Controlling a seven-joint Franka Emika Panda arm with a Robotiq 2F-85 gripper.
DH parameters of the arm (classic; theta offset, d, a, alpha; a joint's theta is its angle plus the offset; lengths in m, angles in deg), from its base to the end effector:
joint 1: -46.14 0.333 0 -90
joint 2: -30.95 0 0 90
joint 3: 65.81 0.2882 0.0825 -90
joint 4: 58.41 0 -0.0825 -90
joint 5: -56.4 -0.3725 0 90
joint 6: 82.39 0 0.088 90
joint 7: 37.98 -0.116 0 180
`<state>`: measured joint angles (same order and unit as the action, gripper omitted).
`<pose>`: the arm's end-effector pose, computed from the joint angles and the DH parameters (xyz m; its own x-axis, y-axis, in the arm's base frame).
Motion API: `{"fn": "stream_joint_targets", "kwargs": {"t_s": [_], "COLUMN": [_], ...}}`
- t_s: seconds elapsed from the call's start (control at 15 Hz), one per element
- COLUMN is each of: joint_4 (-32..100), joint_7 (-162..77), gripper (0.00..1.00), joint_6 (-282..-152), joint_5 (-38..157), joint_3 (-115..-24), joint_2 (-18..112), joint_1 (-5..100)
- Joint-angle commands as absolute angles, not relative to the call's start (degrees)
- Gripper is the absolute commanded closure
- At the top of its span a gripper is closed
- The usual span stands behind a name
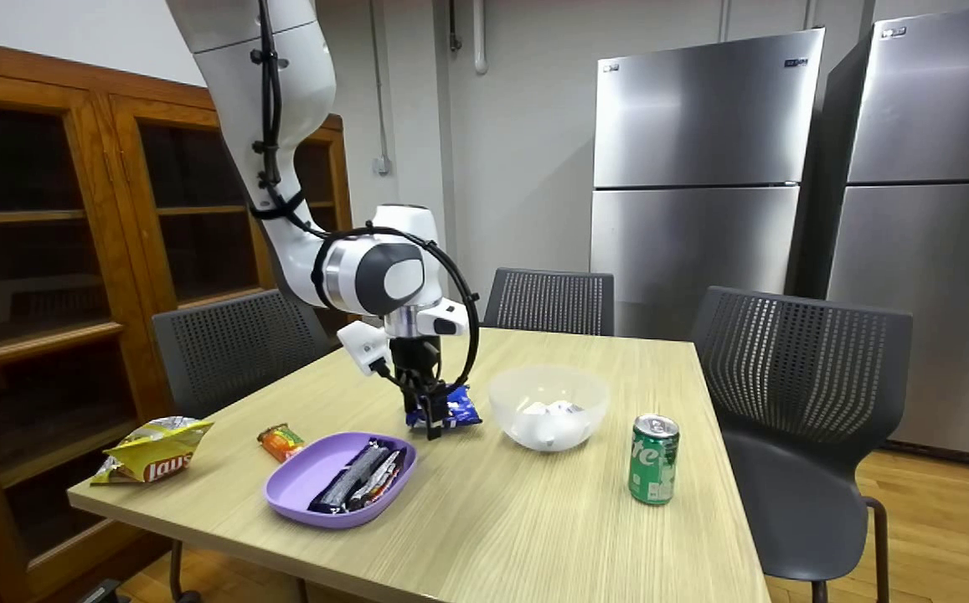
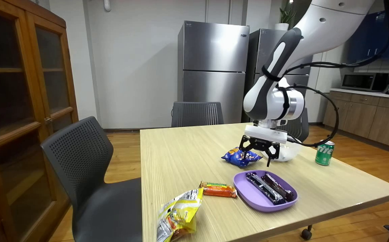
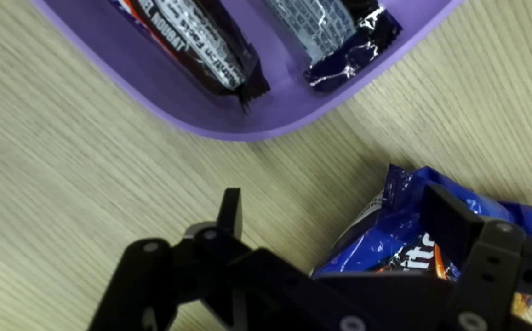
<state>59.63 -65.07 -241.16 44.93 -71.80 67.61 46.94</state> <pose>0.5650 -0.0618 0.1060 0.7466 -0.6628 0.0575 -0.6604 -0.7488 -0.0566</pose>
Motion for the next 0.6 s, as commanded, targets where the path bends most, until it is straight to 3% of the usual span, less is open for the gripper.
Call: {"fn": "stream_joint_targets", "kwargs": {"t_s": [0.0, 0.53], "joint_4": [56.69, 54.27], "joint_7": [-67.29, -69.01], "gripper": [0.0, 0.0], "joint_6": [-240.06, -239.68], "joint_5": [43.4, 43.27], "joint_3": [-72.83, -73.6], "joint_2": [69.53, 71.53], "joint_1": [48.42, 49.2]}}
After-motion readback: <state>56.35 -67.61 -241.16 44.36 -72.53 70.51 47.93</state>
